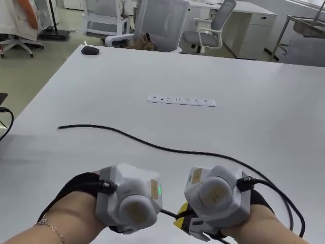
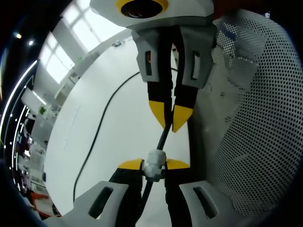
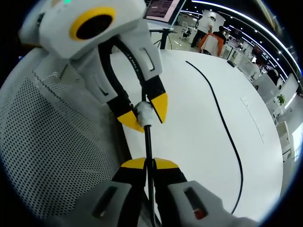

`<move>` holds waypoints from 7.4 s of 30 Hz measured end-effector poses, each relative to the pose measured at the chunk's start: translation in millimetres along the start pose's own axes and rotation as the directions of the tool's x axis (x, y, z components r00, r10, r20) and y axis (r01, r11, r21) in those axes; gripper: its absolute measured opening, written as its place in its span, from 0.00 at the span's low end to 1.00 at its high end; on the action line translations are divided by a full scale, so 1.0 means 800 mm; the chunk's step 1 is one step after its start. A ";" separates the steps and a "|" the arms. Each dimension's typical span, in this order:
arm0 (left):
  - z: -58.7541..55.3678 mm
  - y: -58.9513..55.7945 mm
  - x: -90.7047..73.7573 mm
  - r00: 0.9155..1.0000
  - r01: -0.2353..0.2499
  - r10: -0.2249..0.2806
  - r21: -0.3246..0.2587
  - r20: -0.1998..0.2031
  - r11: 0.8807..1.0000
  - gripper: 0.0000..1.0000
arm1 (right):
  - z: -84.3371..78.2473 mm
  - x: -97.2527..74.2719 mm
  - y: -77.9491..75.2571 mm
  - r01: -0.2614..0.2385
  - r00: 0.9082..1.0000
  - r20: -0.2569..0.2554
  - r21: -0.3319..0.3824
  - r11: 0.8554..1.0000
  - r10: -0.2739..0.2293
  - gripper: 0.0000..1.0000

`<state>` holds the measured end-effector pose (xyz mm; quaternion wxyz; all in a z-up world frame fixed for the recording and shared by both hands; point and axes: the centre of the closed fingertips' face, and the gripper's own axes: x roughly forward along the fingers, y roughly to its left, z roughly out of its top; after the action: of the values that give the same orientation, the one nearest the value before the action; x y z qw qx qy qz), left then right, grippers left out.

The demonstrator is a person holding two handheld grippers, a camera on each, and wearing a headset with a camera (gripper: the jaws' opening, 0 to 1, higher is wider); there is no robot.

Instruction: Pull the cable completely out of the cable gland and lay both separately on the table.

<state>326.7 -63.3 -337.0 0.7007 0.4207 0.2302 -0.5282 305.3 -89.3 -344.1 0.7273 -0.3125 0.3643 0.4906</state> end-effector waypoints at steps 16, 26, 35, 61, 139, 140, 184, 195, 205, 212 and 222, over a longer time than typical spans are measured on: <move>0.002 0.003 -0.001 1.000 -0.010 0.010 -0.001 0.006 1.000 0.18 | -0.021 0.002 -0.004 0.010 0.998 -0.070 0.043 0.999 -0.007 0.03; 0.000 0.002 -0.001 1.000 -0.008 0.008 0.002 -0.001 1.000 0.18 | -0.030 0.002 -0.002 0.010 0.994 -0.108 0.025 1.000 -0.007 0.08; 0.001 -0.001 -0.001 1.000 0.003 -0.003 0.008 0.002 1.000 0.18 | 0.007 0.000 0.005 -0.003 1.000 0.014 -0.036 0.999 0.003 0.14; -0.002 0.008 -0.003 1.000 -0.025 0.025 -0.015 -0.001 1.000 0.18 | -0.025 0.001 -0.011 0.040 0.996 -0.086 0.023 0.999 -0.038 0.03; 0.023 -0.001 -0.001 0.997 0.004 -0.004 0.010 0.072 1.000 0.18 | -0.001 0.000 -0.005 0.027 1.000 -0.007 -0.059 0.998 -0.027 0.04; 0.024 -0.001 -0.001 0.997 0.002 -0.003 0.010 0.073 1.000 0.18 | -0.001 0.000 -0.005 0.029 1.000 -0.007 -0.054 0.998 -0.029 0.04; 0.022 0.006 -0.005 0.997 -0.021 0.022 -0.009 0.071 1.000 0.18 | -0.020 -0.001 -0.019 0.074 0.994 -0.079 -0.064 0.995 -0.079 0.03; 0.015 0.010 -0.006 0.998 -0.032 0.033 -0.024 0.057 0.999 0.18 | -0.034 -0.003 -0.026 0.099 0.987 -0.122 -0.018 0.995 -0.100 0.04; 0.012 0.007 -0.003 0.999 -0.022 0.023 -0.017 0.044 1.000 0.18 | -0.039 -0.009 -0.035 0.133 0.984 -0.124 0.043 0.990 -0.127 0.03; 0.012 0.007 -0.003 0.999 -0.021 0.021 -0.015 0.043 1.000 0.18 | -0.038 -0.008 -0.034 0.127 0.985 -0.120 0.040 0.991 -0.121 0.03; 0.004 0.005 -0.002 1.000 -0.003 0.003 -0.007 0.018 1.000 0.18 | 0.033 -0.011 -0.056 0.052 0.995 0.077 0.093 0.994 -0.059 0.03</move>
<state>329.7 -65.0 -332.4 0.7051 0.4136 0.2251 -0.5302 351.0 -86.7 -318.0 0.7680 -0.2693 0.3481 0.4652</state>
